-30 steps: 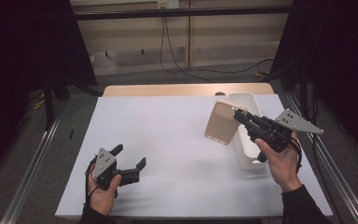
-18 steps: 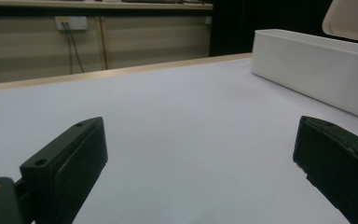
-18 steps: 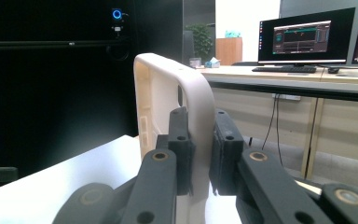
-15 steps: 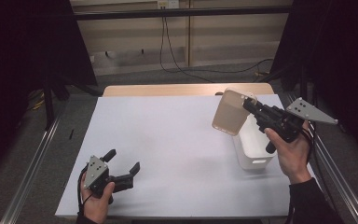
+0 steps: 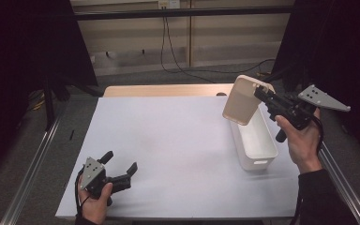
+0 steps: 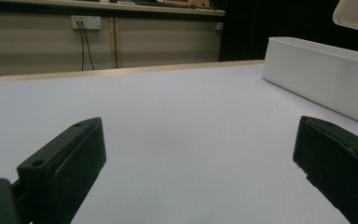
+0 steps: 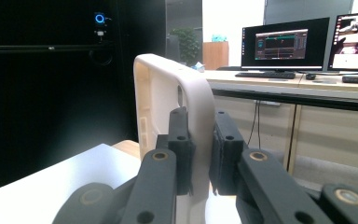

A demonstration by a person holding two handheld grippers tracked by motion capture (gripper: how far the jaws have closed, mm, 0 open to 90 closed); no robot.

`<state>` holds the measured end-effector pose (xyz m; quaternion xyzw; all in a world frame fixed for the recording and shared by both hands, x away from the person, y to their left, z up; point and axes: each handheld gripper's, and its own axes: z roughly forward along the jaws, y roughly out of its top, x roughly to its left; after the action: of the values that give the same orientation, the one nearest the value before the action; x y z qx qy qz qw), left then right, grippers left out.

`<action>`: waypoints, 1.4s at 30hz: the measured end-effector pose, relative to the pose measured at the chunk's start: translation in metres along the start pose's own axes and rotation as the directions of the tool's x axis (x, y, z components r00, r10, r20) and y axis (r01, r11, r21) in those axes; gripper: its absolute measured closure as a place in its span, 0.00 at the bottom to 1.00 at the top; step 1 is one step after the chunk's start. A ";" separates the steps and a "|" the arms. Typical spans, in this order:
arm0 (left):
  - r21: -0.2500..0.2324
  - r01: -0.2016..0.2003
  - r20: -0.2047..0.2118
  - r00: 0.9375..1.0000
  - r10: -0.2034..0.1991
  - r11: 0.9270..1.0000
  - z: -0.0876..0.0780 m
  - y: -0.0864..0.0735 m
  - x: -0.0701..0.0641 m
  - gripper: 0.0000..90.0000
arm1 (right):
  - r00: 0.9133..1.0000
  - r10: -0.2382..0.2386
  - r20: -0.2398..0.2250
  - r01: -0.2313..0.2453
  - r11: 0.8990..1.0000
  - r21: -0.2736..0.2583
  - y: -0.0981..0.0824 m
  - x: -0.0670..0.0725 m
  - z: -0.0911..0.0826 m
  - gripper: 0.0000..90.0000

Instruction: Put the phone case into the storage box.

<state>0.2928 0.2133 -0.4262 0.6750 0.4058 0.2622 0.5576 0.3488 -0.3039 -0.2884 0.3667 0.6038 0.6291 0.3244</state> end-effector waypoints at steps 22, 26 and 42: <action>-0.006 -0.017 -0.010 1.000 0.017 1.000 0.000 -0.001 0.000 0.03 | 0.999 -0.049 0.002 0.049 0.998 0.028 0.000 -0.049 0.023 0.90; -0.008 -0.012 -0.013 1.000 0.012 1.000 0.000 0.000 0.002 0.03 | 0.999 -0.047 0.025 0.046 0.999 0.026 -0.004 -0.053 0.028 0.90; -0.002 -0.014 -0.021 1.000 0.014 1.000 0.000 -0.001 0.004 0.03 | 0.993 -0.042 0.108 0.038 0.999 0.036 -0.020 -0.076 0.044 0.90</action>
<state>0.2949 0.2171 -0.4279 0.6743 0.4068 0.2737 0.5522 0.4253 -0.3443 -0.3136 0.3936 0.6030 0.5912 0.3632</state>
